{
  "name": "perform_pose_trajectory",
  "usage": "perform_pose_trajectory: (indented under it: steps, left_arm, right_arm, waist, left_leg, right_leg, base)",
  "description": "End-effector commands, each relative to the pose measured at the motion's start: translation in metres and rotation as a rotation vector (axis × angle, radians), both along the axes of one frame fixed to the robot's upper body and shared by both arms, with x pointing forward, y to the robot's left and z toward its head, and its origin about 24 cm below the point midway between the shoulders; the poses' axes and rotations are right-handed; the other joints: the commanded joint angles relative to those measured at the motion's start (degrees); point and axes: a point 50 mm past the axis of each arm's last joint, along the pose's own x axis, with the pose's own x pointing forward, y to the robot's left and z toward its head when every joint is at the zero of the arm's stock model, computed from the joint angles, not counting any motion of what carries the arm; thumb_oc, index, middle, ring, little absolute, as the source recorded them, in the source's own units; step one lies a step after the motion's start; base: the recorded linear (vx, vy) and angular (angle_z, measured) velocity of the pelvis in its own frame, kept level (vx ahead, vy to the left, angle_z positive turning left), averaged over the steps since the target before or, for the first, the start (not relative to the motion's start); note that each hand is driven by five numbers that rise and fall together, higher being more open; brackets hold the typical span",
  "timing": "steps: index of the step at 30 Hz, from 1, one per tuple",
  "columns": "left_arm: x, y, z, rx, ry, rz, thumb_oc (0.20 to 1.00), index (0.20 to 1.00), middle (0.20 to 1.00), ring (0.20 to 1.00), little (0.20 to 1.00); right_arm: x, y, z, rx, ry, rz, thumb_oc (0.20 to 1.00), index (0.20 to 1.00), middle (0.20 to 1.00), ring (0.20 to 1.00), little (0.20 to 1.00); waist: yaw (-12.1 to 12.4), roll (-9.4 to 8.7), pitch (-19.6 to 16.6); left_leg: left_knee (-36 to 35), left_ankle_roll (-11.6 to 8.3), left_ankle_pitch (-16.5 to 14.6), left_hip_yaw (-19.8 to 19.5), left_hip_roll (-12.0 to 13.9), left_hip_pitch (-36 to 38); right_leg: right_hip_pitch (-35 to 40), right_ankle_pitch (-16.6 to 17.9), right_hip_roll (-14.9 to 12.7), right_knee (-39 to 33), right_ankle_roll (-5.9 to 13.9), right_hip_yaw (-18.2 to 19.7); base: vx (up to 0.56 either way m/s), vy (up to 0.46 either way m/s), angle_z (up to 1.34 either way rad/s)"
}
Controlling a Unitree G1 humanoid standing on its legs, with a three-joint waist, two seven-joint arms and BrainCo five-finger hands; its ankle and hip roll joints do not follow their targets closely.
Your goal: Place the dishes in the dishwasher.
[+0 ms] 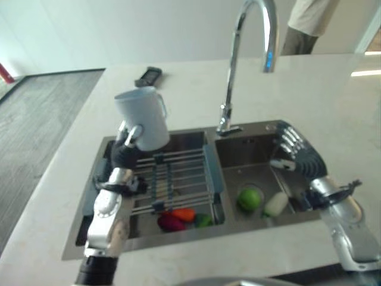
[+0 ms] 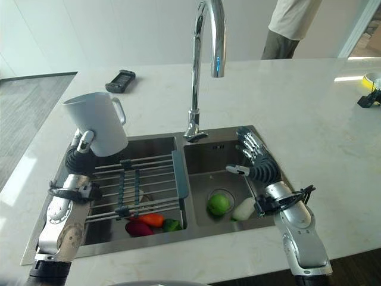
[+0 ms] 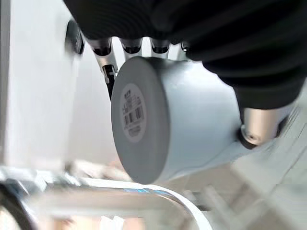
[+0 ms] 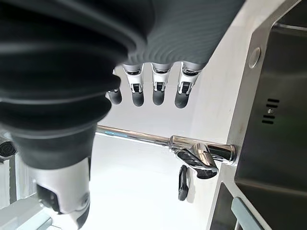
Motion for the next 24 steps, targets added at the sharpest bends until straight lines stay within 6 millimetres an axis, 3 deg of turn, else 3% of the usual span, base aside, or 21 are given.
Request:
perform_pose_trajectory:
  steps: [1, 8, 14, 15, 17, 18, 19, 20, 21, 22, 23, 24]
  left_arm:
    - [0.001, 0.000, 0.034, -0.111, -0.170, -0.159, 0.200, 0.200, 0.200, 0.200, 0.200]
    - [-0.007, -0.009, 0.028, -0.331, -0.172, -0.300, 0.200, 0.200, 0.200, 0.200, 0.200]
    - [-0.018, -0.013, 0.024, -0.375, -0.207, -0.369, 0.200, 0.200, 0.200, 0.200, 0.200]
    - [-0.020, -0.011, 0.024, -0.387, -0.239, -0.385, 0.200, 0.200, 0.200, 0.200, 0.200]
    - [-0.019, -0.014, 0.030, -0.408, -0.275, -0.431, 0.200, 0.200, 0.200, 0.200, 0.200]
    - [-0.018, -0.018, 0.032, -0.417, -0.286, -0.455, 0.200, 0.200, 0.200, 0.200, 0.200]
    - [-0.015, -0.021, 0.033, -0.443, -0.299, -0.483, 0.200, 0.200, 0.200, 0.200, 0.200]
    - [-0.011, -0.029, 0.034, -0.455, -0.294, -0.546, 0.200, 0.200, 0.200, 0.200, 0.200]
    - [-0.010, -0.031, 0.034, -0.458, -0.284, -0.569, 0.200, 0.200, 0.200, 0.200, 0.200]
    - [-0.011, -0.030, 0.033, -0.458, -0.273, -0.571, 0.200, 0.200, 0.200, 0.200, 0.200]
    - [-0.011, -0.031, 0.033, -0.455, -0.267, -0.584, 0.200, 0.200, 0.200, 0.200, 0.200]
    - [-0.012, -0.031, 0.033, -0.451, -0.265, -0.582, 0.200, 0.200, 0.200, 0.200, 0.200]
  right_arm:
    - [-0.001, 0.004, 0.038, 0.026, -0.221, 0.025, 1.000, 1.000, 1.000, 1.000, 1.000]
    - [-0.003, 0.005, 0.040, 0.021, -0.229, 0.068, 1.000, 1.000, 1.000, 1.000, 1.000]
    - [-0.008, 0.003, 0.049, -0.006, -0.254, 0.069, 1.000, 1.000, 1.000, 1.000, 1.000]
    - [-0.004, -0.001, 0.056, -0.021, -0.274, 0.060, 1.000, 1.000, 1.000, 1.000, 1.000]
    - [-0.009, -0.010, 0.059, -0.022, -0.316, 0.045, 1.000, 1.000, 1.000, 1.000, 1.000]
    - [-0.010, -0.011, 0.056, -0.028, -0.329, 0.028, 1.000, 1.000, 1.000, 1.000, 1.000]
    - [-0.009, -0.013, 0.055, -0.036, -0.338, 0.010, 1.000, 1.000, 1.000, 1.000, 1.000]
    - [-0.008, -0.024, 0.058, -0.043, -0.347, -0.053, 1.000, 1.000, 1.000, 1.000, 1.000]
    - [-0.009, -0.030, 0.061, -0.042, -0.349, -0.074, 1.000, 1.000, 1.000, 1.000, 1.000]
    - [-0.011, -0.034, 0.061, -0.034, -0.347, -0.073, 1.000, 1.000, 1.000, 1.000, 1.000]
    - [-0.010, -0.032, 0.059, -0.026, -0.345, -0.083, 1.000, 1.000, 1.000, 1.000, 1.000]
    - [-0.008, -0.029, 0.057, -0.018, -0.343, -0.081, 1.000, 1.000, 1.000, 1.000, 1.000]
  waist:
    - [0.6, -0.28, 0.2]
    - [1.7, -0.07, 0.2]
    - [3.8, 0.87, 2.0]
    - [3.9, 0.55, 2.9]
    - [1.3, -1.81, 2.9]
    - [-0.4, -1.24, 2.6]
    - [-2.1, -0.08, 1.8]
    - [-3.7, 0.96, 0.8]
    - [-4.7, 0.88, 0.6]
    - [-4.8, 0.68, 0.6]
    - [-3.8, -0.10, 1.1]
    - [-3.2, -0.37, 1.6]
  left_leg:
    - [0.8, 0.11, -6.4, -0.6, 0.0, 1.7]
    - [0.8, -1.41, -4.8, -0.9, 2.2, 1.2]
    - [0.8, -5.11, 1.7, -1.8, 6.2, -5.6]
    - [3.0, -3.47, -0.3, -0.1, 3.4, -4.3]
    - [14.9, 0.78, -9.7, 5.4, -1.3, -2.1]
    - [17.9, -0.03, -10.6, 6.3, -1.4, 1.2]
    - [19.3, -2.38, -7.2, 8.8, 0.3, 4.5]
    - [18.0, -4.57, -5.8, 13.3, 3.4, 8.0]
    - [12.9, -3.21, -8.4, 15.8, 2.3, 10.0]
    - [10.6, -2.61, -9.1, 16.4, 2.2, 10.8]
    - [8.1, -0.14, -14.2, 15.0, -0.1, 10.7]
    - [6.0, 0.81, -15.4, 14.1, -1.5, 10.4]
  right_leg:
    - [4.1, -5.2, -1.7, 0.4, 3.46, -1.2]
    - [4.0, -6.2, 0.6, 0.4, 1.37, -2.2]
    - [3.8, -8.0, 3.2, 0.4, 0.06, -2.4]
    - [2.7, -7.5, 2.9, 0.4, -0.51, -3.4]
    - [-0.6, -4.1, 0.1, 0.4, -0.96, -6.6]
    - [-2.2, -2.5, 0.2, 0.4, -1.22, -9.1]
    - [-3.6, -1.7, 0.8, 0.5, -2.08, -12.3]
    - [-4.5, -1.8, 0.9, 0.8, -1.98, -15.4]
    - [-6.1, 0.6, -1.5, 1.3, -0.18, -17.4]
    - [-6.8, 2.3, -3.0, 1.3, 1.34, -17.6]
    - [-7.4, 4.7, -5.4, 1.5, 3.44, -17.8]
    - [-7.7, 6.6, -7.2, 1.7, 4.83, -17.9]
  base:
    - [-0.05, -0.140, 0.09]
    - [-0.06, -0.168, 0.12]
    - [-0.16, -0.135, 0.40]
    - [-0.51, -0.053, 1.04]
    - [-0.64, 0.034, 1.84]
    - [-0.63, 0.174, 2.27]
    - [-0.66, 0.394, 1.84]
    - [-0.63, 0.536, 2.22]
    - [-0.53, 0.615, 2.38]
    - [-0.39, 0.545, 3.02]
    - [-0.34, 0.534, 2.82]
    - [-0.26, 0.532, 2.17]
